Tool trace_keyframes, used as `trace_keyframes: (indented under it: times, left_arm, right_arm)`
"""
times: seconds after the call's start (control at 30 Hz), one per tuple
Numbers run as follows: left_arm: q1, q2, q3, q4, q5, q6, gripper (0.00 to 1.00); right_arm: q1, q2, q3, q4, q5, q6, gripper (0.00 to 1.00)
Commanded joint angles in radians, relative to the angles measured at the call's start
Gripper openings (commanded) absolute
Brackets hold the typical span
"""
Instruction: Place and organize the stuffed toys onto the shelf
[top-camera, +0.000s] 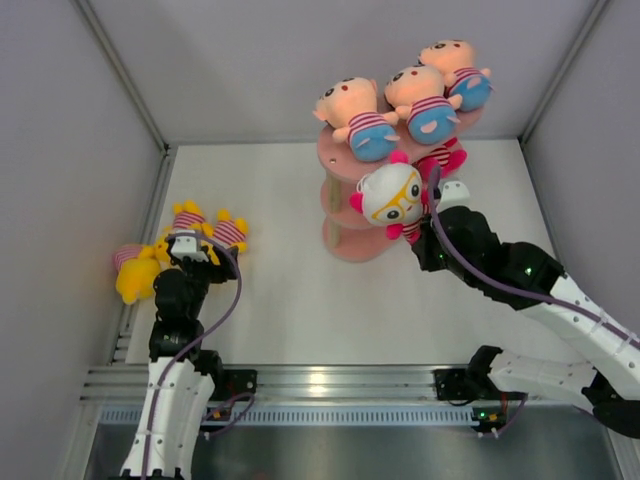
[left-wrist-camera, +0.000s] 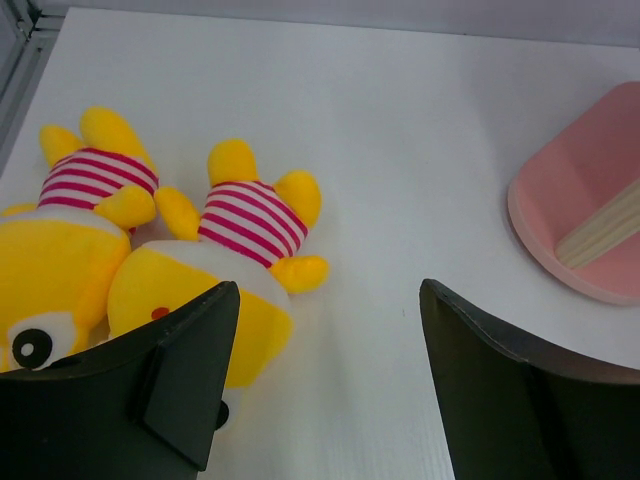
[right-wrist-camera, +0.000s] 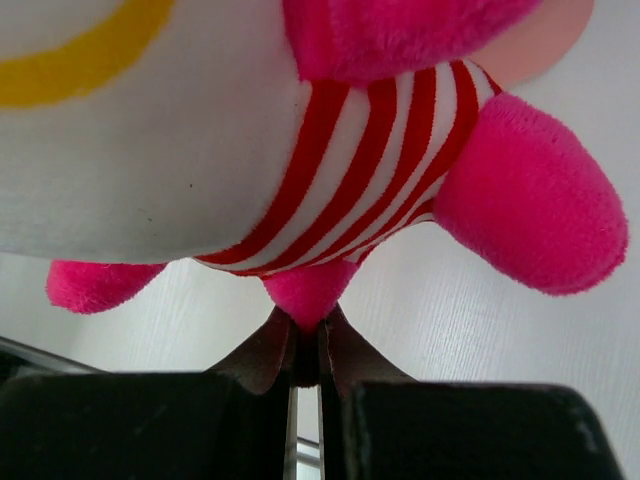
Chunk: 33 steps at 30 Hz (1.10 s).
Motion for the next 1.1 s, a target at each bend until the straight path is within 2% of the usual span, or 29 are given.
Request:
trace_keyframes:
  times: [0.0,0.4,0.53,0.77,1.07]
  left_arm:
    - [0.008,-0.003,-0.009,0.081,0.026,-0.005,0.79]
    - [0.008,-0.013,-0.017,0.081,0.048,-0.018,0.79]
    - [0.006,-0.018,-0.017,0.081,0.051,-0.019,0.79]
    - [0.006,-0.023,-0.018,0.080,0.046,-0.018,0.79]
    - [0.006,-0.027,-0.017,0.080,0.042,-0.018,0.79]
  right_arm:
    - [-0.016,-0.049,-0.025,0.108,-0.103,-0.049,0.00]
    - [-0.031,-0.107,-0.198,0.122,-0.143,-0.003,0.00]
    - [-0.083,-0.109,-0.235,0.157,-0.177,-0.022,0.00]
    - [-0.177,-0.121,-0.211,0.265,-0.257,-0.018,0.00]
    - [-0.277,-0.006,-0.165,0.349,-0.280,-0.041,0.00]
